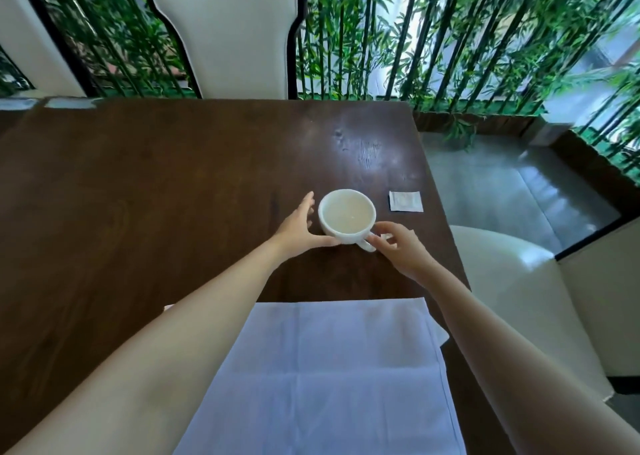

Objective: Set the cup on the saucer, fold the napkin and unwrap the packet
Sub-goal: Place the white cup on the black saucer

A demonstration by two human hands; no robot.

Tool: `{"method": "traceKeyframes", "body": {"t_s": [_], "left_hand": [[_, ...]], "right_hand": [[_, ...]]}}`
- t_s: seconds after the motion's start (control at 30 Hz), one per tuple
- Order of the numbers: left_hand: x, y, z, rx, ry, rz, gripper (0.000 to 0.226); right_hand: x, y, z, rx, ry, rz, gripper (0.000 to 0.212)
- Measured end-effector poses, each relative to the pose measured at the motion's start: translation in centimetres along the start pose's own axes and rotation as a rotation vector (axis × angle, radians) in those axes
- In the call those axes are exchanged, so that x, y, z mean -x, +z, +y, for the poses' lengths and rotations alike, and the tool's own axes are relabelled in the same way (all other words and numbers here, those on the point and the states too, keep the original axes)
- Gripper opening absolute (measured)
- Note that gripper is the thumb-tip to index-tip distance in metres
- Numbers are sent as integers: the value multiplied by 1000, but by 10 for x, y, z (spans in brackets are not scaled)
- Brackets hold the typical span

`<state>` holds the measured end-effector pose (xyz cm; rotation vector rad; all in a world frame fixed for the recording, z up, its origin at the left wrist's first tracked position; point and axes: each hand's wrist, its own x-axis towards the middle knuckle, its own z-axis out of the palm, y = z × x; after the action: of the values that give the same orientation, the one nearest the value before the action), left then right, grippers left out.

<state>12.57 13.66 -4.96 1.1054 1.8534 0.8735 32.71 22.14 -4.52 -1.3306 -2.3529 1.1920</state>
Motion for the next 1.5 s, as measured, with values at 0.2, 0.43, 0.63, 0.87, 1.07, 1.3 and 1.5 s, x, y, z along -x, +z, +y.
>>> {"method": "traceKeyframes", "body": {"t_s": [0.2,0.43,0.63,0.87,1.07,1.3,1.5], "left_hand": [[-10,2,-2,179,23,-148,113],[-12,7,-4,235,70,-161,86],[-13,9,-9,215,41,-139,93],[-15,11,-14,235,27,-123,92],[-15,14,-18,270,32,-106,94],[-7,14,-7,245,44,-63,91],[15,13,11,209,50,-74,81]], "right_hand": [[-3,7,13,-155,-37,86,34],[-3,15,16,-307,-23,49,32],[-2,25,15,-547,53,63,20],[1,48,10,-760,150,202,22],[0,54,16,-771,104,212,27],[1,42,11,-806,175,131,27],[21,28,-4,-824,267,91,23]]}}
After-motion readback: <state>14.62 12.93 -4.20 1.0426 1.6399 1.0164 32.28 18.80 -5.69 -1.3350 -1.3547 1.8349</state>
